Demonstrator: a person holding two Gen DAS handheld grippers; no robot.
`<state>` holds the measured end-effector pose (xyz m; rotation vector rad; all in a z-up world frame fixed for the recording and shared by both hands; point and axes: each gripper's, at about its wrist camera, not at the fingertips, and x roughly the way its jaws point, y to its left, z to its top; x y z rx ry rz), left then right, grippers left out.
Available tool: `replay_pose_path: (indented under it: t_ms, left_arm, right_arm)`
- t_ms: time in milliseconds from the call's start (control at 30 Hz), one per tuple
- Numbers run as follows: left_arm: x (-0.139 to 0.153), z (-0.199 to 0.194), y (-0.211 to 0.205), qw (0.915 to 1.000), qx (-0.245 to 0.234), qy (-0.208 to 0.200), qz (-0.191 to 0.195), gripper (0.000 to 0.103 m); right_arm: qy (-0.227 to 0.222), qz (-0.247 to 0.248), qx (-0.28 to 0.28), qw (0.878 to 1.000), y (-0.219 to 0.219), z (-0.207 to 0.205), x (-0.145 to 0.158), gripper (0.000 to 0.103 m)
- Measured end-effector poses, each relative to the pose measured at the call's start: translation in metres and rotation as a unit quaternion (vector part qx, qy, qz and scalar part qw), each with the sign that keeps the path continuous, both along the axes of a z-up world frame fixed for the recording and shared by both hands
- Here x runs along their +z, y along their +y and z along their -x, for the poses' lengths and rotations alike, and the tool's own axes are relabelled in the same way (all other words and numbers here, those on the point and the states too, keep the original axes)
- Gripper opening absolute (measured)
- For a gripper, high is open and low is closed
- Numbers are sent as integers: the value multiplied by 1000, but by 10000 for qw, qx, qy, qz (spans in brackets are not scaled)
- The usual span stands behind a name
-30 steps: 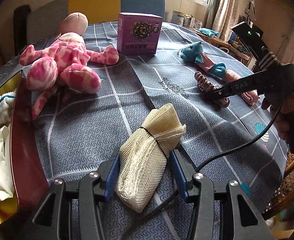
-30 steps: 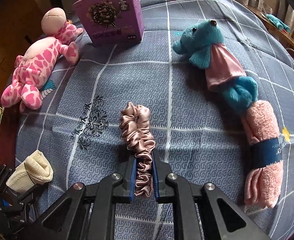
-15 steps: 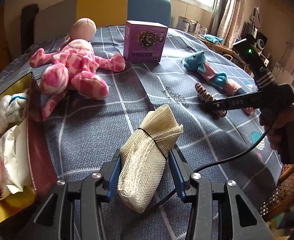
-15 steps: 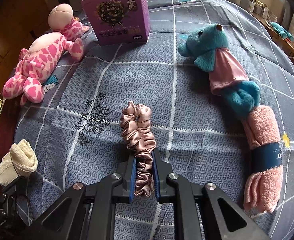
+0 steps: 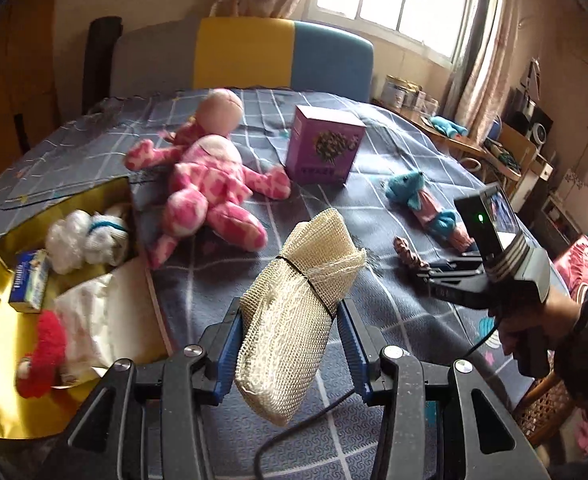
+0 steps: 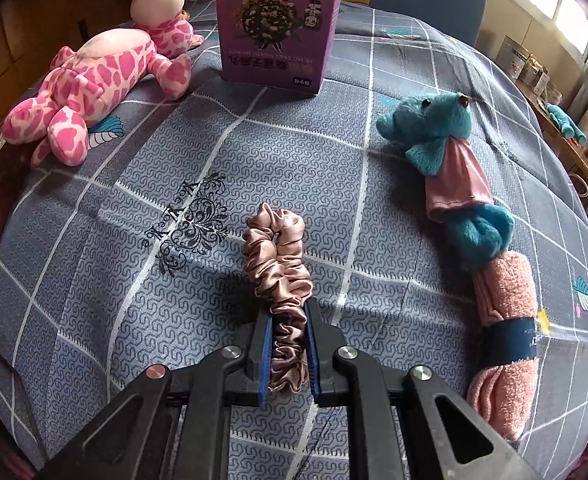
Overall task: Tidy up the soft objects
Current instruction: 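Release the mesh bundle into the gold tray with the left gripper while the right holds the scrunchie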
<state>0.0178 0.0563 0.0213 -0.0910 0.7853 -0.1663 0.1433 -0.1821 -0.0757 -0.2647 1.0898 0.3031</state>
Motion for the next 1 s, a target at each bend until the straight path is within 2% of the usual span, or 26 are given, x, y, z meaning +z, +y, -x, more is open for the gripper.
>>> replay_pose_path:
  t_ms: [267,567,700,1000]
  left_arm:
    - [13,8,61,9962,874,3,3,47]
    - [20,33,135,9810,1915,-96,-284,47]
    - [18,44,158,9746,2189,-70,-473,47]
    - [0,54,184,9645,2589,174,-500,47]
  right_arm:
    - [-109,149,100,9998,4,9,2,13]
    - [-142,213,131,9996,6,9,2,13]
    - [-159,235,145,9995,7,8,1,13]
    - [-211,292,162,9992,9,11,1,13]
